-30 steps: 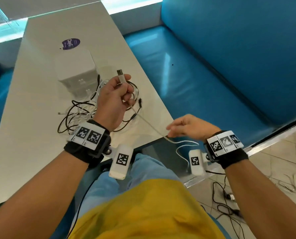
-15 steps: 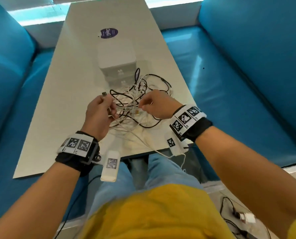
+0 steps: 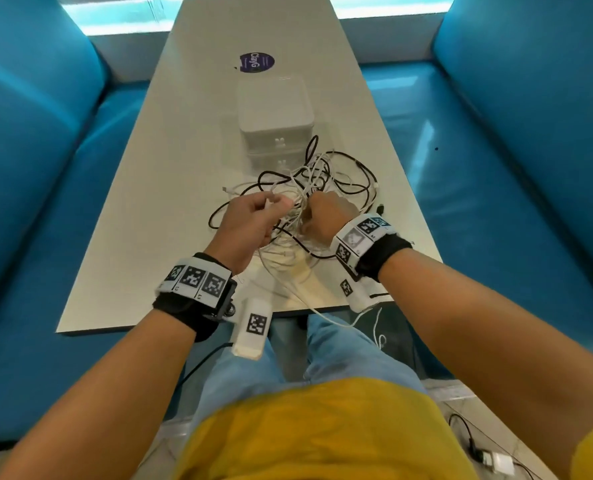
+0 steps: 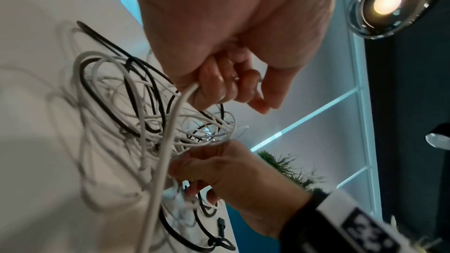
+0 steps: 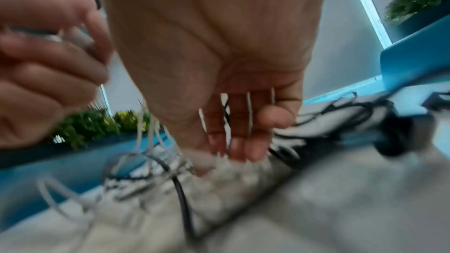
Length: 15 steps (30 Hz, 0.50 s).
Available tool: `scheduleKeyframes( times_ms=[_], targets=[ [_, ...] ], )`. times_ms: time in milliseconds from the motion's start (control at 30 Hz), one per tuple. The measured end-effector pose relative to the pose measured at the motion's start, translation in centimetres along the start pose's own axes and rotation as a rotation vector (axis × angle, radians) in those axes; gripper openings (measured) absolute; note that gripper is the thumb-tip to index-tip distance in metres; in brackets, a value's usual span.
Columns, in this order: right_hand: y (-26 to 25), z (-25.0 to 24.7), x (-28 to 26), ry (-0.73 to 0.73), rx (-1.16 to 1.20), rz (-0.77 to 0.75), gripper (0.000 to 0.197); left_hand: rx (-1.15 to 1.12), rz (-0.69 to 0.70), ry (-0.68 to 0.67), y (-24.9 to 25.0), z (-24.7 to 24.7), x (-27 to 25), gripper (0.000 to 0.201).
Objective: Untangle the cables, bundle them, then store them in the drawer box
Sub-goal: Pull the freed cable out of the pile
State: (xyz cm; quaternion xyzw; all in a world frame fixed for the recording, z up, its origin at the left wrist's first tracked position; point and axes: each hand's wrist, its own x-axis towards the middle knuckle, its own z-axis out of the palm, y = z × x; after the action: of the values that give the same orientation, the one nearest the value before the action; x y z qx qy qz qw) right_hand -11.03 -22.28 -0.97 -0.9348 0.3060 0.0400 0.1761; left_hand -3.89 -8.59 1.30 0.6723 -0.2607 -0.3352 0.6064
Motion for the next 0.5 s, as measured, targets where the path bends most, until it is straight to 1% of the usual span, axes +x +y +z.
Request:
scheduleKeyframes(
  times_ms=[33,100,200,300,367,400,467,500],
  targets=[
    [0.1,-0.4,-0.1,0.020,0.008,-0.028,0.019,0.030,0.042,-0.004,0.2,0.3,0.1,0.003],
    [0.3,-1.8,-0.5,0.070,0.080,-0.096,0.012,0.096,0.104,0.028,0.6,0.8,0.5,0.015],
    [0.3,-4.5,-1.6,0.186,0.288,-0.184,0.010,0.146,0.150,0.060,0.9,0.9,1.5,0.033],
    [0.0,-6.8,-2.4,0.269,0.545,-0.242,0.008,0.128,0.153,0.085,1.4,1.2,2.0,0.041],
    [-0.1,-7.7,-2.4,0.286,0.702,-0.256,0.009,0.089,0.173,0.068,1.9,1.4,2.2,0.037],
    [-0.1,-7.9,-2.2,0.284,0.744,-0.268,0.008,0.071,0.188,0.051,2.2,1.5,2.2,0.031],
    [-0.3,-8.0,-2.1,0.271,0.768,-0.293,0.002,0.069,0.221,0.018,2.7,1.7,2.1,0.017],
    [-0.5,-7.9,-2.1,0.283,0.779,-0.297,0.005,0.083,0.241,0.009,2.8,1.7,2.1,0.015]
  ],
)
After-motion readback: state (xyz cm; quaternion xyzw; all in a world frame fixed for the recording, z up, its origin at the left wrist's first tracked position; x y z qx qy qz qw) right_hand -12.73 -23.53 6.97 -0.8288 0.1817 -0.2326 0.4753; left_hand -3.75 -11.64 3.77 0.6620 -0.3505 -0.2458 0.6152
